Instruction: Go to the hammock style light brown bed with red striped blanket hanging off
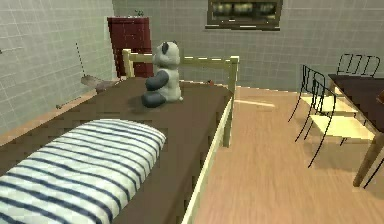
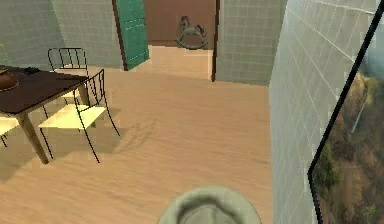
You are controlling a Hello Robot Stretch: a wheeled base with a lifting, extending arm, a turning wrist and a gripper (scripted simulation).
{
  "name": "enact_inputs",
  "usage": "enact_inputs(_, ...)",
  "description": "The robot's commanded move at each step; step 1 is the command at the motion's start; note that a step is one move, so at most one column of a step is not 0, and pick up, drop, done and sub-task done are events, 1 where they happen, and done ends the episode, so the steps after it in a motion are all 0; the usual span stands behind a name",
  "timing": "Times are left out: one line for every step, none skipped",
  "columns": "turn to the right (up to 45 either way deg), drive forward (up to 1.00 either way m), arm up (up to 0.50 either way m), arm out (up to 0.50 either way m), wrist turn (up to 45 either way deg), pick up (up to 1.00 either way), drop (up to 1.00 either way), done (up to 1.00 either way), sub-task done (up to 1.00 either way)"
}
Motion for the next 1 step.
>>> enact_inputs(12.0, 0.0, 0.0, 0.0, 0.0, 0.0, 0.0, 0.0, 0.0)
